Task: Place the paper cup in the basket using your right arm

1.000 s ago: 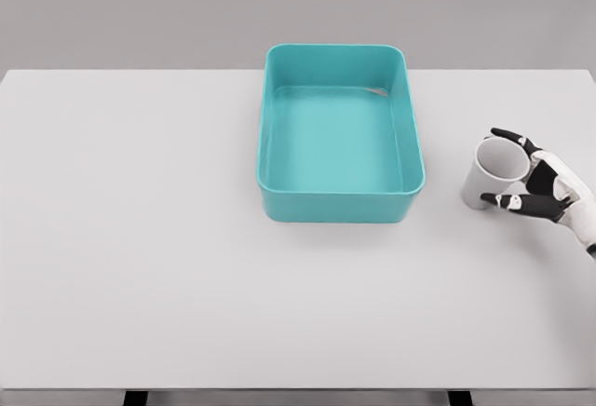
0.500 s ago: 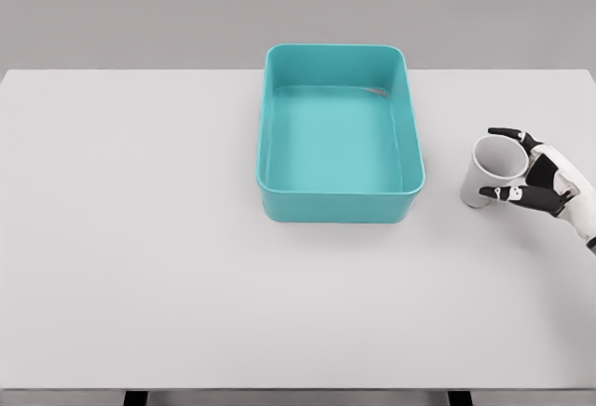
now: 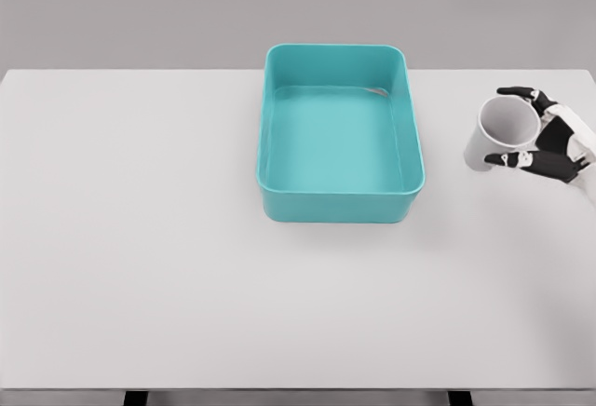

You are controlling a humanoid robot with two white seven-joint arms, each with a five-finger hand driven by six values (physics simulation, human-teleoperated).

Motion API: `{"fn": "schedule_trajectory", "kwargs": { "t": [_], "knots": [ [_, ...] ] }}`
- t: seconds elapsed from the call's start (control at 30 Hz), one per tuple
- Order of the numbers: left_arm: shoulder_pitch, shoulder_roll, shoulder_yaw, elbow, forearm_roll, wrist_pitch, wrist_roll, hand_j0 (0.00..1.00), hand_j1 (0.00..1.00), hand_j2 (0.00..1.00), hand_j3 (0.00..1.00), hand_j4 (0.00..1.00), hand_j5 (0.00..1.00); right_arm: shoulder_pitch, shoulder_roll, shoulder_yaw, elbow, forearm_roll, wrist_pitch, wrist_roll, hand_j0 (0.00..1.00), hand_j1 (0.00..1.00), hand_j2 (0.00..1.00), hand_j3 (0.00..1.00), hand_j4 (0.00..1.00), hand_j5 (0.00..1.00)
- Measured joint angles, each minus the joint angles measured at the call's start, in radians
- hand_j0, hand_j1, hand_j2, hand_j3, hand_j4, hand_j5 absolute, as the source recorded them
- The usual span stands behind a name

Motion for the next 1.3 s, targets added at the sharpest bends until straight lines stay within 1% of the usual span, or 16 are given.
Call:
{"fn": "schedule_trajectory", "kwargs": {
  "t": [0.17,0.23,0.4,0.53,0.63,0.7,0.77,0.83,0.93,1.13,1.3],
  "knots": [
    [0.0,0.0,0.0,0.0,0.0,0.0,0.0,1.0,1.0,1.0,1.0,1.0,1.0,-0.075,-0.003,-0.001,-0.015,0.007,0.01,0.0,0.61,0.61,0.61,0.61,0.61,0.61],
    [0.002,0.0,0.0,0.0,0.0,0.0,0.0,1.0,1.0,1.0,1.0,1.0,1.0,-0.089,-0.004,0.0,-0.02,0.018,0.014,0.0,0.6,0.6,0.6,0.6,0.6,0.6],
    [0.002,0.0,0.0,0.0,0.0,0.0,0.0,1.0,1.0,1.0,1.0,1.0,1.0,-0.117,-0.001,0.004,-0.079,0.055,0.039,0.0,0.6,0.6,0.6,0.6,0.6,0.6],
    [0.0,0.0,0.0,0.0,0.0,0.0,0.0,1.0,1.0,1.0,1.0,1.0,1.0,-0.147,0.003,0.009,-0.101,0.084,0.052,0.0,0.6,0.6,0.6,0.6,0.6,0.6],
    [0.0,0.0,0.0,0.0,0.0,0.0,0.0,1.0,1.0,1.0,1.0,1.0,1.0,-0.167,0.004,0.021,-0.132,0.112,0.058,0.0,0.6,0.6,0.6,0.6,0.6,0.6],
    [0.0,0.0,0.0,0.0,0.0,0.0,0.0,1.0,1.0,1.0,1.0,1.0,1.0,-0.183,0.017,0.028,-0.147,0.135,0.065,0.0,0.6,0.6,0.6,0.6,0.6,0.6],
    [0.0,0.0,0.0,0.0,0.0,0.0,0.0,1.0,1.0,1.0,1.0,1.0,1.0,-0.204,0.037,0.042,-0.158,0.171,0.075,0.0,0.6,0.6,0.6,0.6,0.6,0.6],
    [0.0,0.0,0.0,0.0,0.0,0.0,0.0,1.0,1.0,1.0,1.0,1.0,1.0,-0.206,0.057,0.052,-0.167,0.205,0.083,0.0,0.6,0.6,0.6,0.6,0.6,0.6],
    [0.0,0.0,0.0,0.0,0.0,0.0,0.0,1.0,1.0,1.0,1.0,1.0,1.0,-0.23,0.074,0.071,-0.175,0.233,0.088,0.0,0.6,0.6,0.6,0.6,0.6,0.6],
    [0.0,0.0,0.0,0.0,0.0,0.0,0.0,1.0,1.0,1.0,1.0,1.0,1.0,-0.262,0.085,0.124,-0.23,0.306,0.102,0.0,0.59,0.59,0.59,0.59,0.59,0.59],
    [0.0,0.0,0.0,0.0,0.0,0.0,0.0,1.0,1.0,1.0,1.0,1.0,1.0,-0.316,0.086,0.172,-0.257,0.348,0.11,0.0,0.58,0.58,0.58,0.58,0.58,0.58]
  ]
}}
